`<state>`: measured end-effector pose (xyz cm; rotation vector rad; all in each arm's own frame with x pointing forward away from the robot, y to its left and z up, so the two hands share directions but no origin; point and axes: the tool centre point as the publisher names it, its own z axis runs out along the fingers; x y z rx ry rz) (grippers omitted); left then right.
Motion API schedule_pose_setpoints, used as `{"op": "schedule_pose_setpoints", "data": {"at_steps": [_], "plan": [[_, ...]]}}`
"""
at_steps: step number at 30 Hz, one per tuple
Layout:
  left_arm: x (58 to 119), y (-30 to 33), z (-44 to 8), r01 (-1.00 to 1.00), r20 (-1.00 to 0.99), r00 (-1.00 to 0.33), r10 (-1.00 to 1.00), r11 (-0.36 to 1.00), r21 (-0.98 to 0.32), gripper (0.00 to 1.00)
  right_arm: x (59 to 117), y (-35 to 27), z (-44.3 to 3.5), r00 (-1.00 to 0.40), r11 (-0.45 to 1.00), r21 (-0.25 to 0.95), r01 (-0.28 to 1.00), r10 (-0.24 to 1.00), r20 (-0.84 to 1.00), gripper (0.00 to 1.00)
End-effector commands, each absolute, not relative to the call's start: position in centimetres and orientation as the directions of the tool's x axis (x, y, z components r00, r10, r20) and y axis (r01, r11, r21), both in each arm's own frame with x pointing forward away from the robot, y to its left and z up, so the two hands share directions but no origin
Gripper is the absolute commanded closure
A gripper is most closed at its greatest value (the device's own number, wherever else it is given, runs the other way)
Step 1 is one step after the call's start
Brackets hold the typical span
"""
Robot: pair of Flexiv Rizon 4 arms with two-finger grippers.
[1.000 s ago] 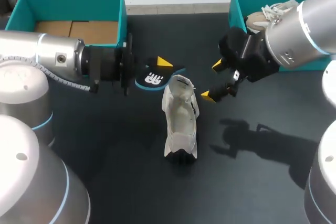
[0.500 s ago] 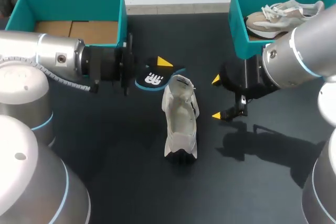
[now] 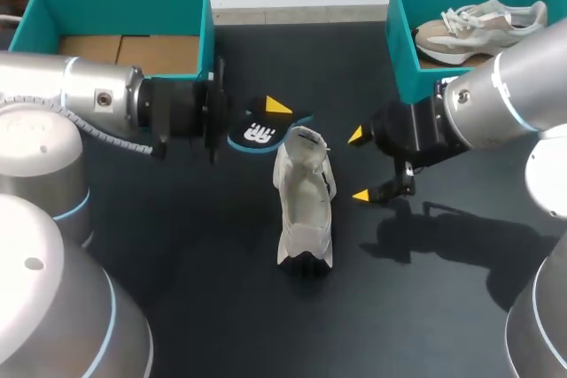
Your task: Take the shoe out of the shoebox, open the shoe tongue, remove and reinsert the insole, then place the shoe into the shoebox
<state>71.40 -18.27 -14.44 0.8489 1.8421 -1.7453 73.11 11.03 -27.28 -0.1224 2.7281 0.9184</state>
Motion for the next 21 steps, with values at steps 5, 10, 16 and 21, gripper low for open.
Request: {"op": "schedule_pose_setpoints", "data": {"at_steps": [5,10,16,21], "plan": [[68.0,-18.4,-16.0,0.709,-0.709,-0.703,0.054,-0.018,-0.704,1.0,73.4,11.4,-29.4,-0.951,0.745,0.628,-0.225,-0.027,-0.309,0.0],[66.9,-18.9,-17.3,0.69,-0.691,-0.721,0.054,-0.036,-0.723,1.0,73.2,11.4,-30.8,-0.94,0.736,0.627,-0.256,-0.039,-0.338,0.0],[65.8,-19.6,-19.5,0.676,-0.676,-0.732,0.086,-0.035,-0.736,1.0,72.8,11.5,-31.6,-0.93,0.753,0.601,-0.269,-0.042,-0.365,0.0],[65.8,-19.8,-20.3,0.681,-0.678,-0.729,0.095,-0.005,-0.732,1.0,72.8,11.5,-31.6,-0.93,0.753,0.601,-0.269,-0.042,-0.365,0.0]]}}
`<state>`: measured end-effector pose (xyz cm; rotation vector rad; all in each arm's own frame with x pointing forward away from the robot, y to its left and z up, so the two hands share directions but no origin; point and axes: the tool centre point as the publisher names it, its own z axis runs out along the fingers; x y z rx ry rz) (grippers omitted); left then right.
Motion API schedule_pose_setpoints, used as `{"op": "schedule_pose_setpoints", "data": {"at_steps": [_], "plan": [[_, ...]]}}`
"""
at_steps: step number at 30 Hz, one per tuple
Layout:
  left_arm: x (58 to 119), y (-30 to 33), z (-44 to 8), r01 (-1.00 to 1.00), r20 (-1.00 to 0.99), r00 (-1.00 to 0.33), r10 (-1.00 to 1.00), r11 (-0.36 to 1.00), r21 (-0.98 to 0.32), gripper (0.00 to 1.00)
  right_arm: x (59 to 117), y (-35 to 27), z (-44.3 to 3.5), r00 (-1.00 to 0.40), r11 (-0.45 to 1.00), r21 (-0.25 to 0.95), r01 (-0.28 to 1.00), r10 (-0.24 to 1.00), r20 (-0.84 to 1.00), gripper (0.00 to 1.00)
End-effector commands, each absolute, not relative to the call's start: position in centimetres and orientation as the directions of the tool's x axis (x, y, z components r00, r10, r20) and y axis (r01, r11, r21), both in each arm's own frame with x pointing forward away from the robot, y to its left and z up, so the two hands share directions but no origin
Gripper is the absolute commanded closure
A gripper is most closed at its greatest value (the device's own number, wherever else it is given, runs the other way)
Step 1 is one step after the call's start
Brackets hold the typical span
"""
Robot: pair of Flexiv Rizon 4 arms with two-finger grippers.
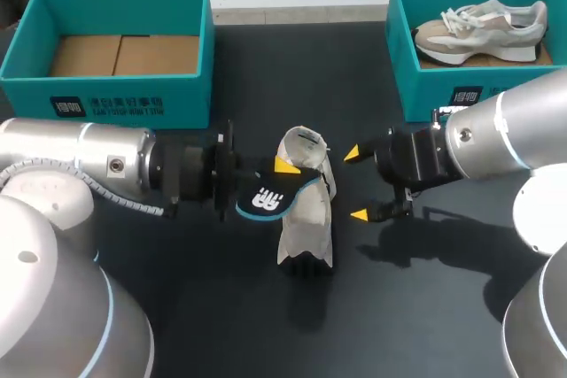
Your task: Take the shoe out of the shoebox, open the shoe tongue, remove and reinsert the insole, then place the shoe into the shoebox
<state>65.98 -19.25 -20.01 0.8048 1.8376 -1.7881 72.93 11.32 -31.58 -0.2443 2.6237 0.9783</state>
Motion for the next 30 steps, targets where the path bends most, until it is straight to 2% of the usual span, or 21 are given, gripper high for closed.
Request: {"op": "schedule_pose_setpoints", "data": {"at_steps": [1,14,18,22,30], "plan": [[65.8,-19.8,-20.3,0.681,-0.678,-0.729,0.095,-0.005,-0.732,1.0,72.8,11.5,-31.6,-0.93,0.753,0.601,-0.269,-0.042,-0.365,0.0],[65.8,-19.8,-20.3,0.681,-0.678,-0.729,0.095,-0.005,-0.732,1.0,72.9,11.5,-32.3,-0.926,0.754,0.598,-0.27,-0.034,-0.375,0.0],[65.2,-20.2,-21.6,0.686,-0.688,-0.723,0.066,-0.058,-0.726,1.0,73.2,12.0,-32.9,-0.917,0.758,0.592,-0.275,-0.021,-0.398,0.0],[64.9,-20.3,-23.0,0.701,-0.702,-0.71,0.051,-0.046,-0.712,1.0,73.5,12.9,-33.1,-0.919,0.757,0.593,-0.276,-0.026,-0.394,0.0],[65.1,-20.0,-24.4,0.701,-0.701,-0.712,0.043,-0.012,-0.713,1.0,73.6,13.8,-32.9,-0.933,0.777,0.597,-0.201,0.034,-0.358,0.0]]}}
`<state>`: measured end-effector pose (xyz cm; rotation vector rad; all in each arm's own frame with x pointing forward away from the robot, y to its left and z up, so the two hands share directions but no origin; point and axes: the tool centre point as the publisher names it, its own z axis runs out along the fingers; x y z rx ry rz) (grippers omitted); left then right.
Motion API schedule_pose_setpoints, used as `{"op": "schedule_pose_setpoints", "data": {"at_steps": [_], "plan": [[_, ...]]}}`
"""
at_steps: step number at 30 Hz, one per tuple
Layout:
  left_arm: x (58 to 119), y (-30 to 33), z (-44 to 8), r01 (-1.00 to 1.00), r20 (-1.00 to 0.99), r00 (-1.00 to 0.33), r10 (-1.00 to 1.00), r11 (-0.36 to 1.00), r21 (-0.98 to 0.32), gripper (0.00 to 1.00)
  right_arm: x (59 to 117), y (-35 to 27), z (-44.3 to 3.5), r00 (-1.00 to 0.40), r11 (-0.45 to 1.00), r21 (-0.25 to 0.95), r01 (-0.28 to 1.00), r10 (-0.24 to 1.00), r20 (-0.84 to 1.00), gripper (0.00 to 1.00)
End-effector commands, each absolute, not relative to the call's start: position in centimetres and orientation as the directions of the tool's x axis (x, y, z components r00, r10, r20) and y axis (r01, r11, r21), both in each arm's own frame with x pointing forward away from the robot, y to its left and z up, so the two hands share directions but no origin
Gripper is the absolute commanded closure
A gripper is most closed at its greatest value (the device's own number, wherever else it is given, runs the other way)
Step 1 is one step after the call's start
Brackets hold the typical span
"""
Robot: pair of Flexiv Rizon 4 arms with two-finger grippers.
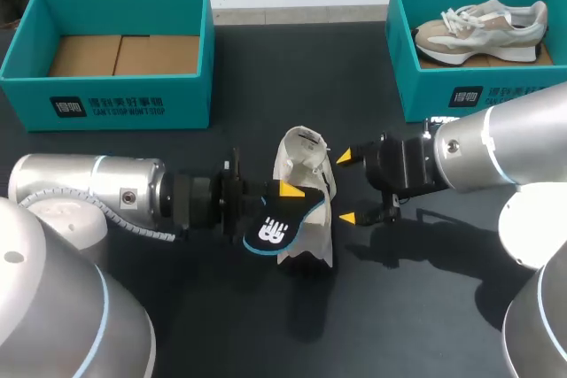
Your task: Take the shoe out of the shoebox, open the shoe tongue, remove and reinsert the insole, then place the shoe into the shoebox
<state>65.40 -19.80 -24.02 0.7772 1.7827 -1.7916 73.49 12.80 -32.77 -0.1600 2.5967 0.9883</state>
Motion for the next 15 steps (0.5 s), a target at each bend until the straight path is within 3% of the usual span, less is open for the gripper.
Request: {"op": "schedule_pose_setpoints", "data": {"at_steps": [1,15], "plan": [[65.2,-20.0,-24.5,0.699,-0.698,-0.714,0.044,-0.012,-0.715,1.0,73.5,13.8,-32.8,-0.936,0.782,0.591,-0.197,0.031,-0.351,0.0],[65.8,-21.0,-26.6,0.68,-0.682,-0.73,0.045,-0.048,-0.731,1.0,73.4,13.8,-32.4,-0.943,0.821,0.553,-0.14,0.059,-0.327,0.0]]}}
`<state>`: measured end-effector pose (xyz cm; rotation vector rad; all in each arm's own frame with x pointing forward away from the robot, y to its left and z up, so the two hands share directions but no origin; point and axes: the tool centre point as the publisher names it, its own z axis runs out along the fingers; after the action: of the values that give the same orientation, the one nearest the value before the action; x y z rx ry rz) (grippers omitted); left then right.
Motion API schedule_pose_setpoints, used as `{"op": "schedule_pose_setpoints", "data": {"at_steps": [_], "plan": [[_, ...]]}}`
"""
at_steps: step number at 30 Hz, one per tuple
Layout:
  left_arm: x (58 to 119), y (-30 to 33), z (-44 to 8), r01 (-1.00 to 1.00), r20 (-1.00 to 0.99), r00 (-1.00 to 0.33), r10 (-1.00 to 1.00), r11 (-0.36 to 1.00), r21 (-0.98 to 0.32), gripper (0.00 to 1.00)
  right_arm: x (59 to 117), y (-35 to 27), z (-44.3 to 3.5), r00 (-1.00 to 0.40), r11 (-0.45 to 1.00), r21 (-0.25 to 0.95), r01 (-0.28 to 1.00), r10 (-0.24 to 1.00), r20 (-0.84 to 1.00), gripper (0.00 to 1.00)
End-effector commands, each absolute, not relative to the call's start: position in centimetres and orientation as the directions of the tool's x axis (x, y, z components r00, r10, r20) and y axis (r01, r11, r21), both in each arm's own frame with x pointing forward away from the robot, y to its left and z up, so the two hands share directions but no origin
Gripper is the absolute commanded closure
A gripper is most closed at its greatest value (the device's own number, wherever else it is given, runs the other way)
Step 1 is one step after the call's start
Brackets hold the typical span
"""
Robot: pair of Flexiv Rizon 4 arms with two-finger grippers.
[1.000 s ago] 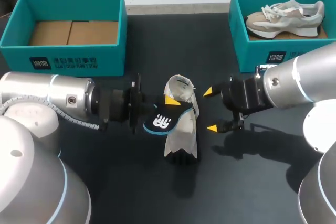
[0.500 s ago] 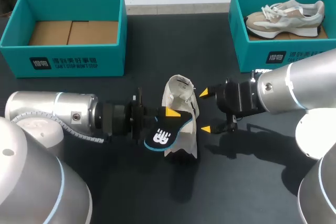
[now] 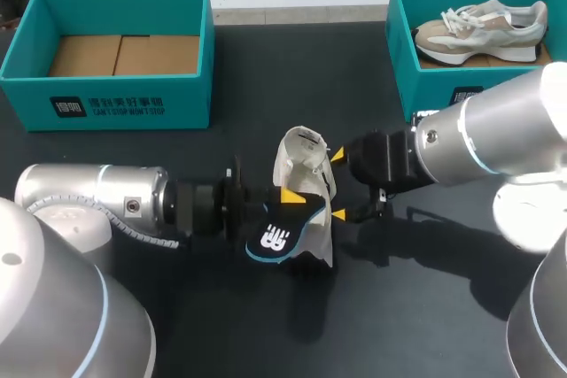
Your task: Take the shoe out of the shoebox, open the shoe tongue, remove and reinsert the insole, then place the shoe into the shoebox
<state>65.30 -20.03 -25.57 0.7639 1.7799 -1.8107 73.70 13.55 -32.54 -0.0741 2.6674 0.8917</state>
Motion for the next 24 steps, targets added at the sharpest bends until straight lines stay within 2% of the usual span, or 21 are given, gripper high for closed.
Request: {"op": "schedule_pose_setpoints", "data": {"at_steps": [1,24], "plan": [[65.7,-21.2,-26.8,0.681,-0.683,-0.729,0.049,-0.043,-0.731,1.0,73.4,13.8,-32.4,-0.943,0.821,0.553,-0.14,0.059,-0.327,0.0],[68.1,-22.1,-31.0,0.674,-0.675,-0.737,0.036,-0.024,-0.738,1.0,73.4,13.8,-32.4,-0.943,0.821,0.553,-0.14,0.059,-0.327,0.0]]}}
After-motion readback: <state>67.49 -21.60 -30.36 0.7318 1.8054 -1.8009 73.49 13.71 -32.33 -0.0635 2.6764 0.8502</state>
